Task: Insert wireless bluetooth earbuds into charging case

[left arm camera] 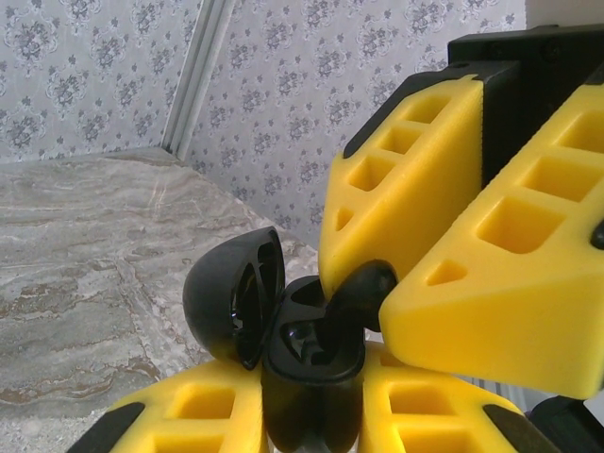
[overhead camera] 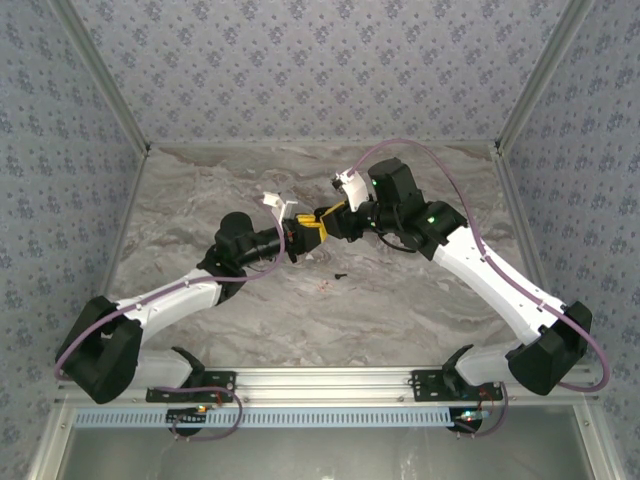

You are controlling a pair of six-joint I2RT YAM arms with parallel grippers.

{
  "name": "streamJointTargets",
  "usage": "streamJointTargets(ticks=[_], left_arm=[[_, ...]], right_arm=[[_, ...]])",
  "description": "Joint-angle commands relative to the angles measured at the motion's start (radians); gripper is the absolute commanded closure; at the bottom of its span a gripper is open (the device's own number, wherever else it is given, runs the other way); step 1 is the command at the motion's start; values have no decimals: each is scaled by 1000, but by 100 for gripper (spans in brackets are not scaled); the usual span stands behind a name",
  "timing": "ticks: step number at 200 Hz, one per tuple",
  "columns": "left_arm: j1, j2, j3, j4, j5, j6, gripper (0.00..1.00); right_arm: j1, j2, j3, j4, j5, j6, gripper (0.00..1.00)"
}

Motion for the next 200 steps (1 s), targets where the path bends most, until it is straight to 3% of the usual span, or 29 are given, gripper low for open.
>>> streamJointTargets(ticks=[1,111,200], left_arm=[[-3,-33,32,28,9,27,79],[-13,-30,39,-5,27,53,79],[-16,-23,41,-12,29,59,79]], right_arm=[[7,-6,0,-21,-6,-8,74],[4,20,33,-21,0,17,61],[-3,33,51,-23,4,32,61]])
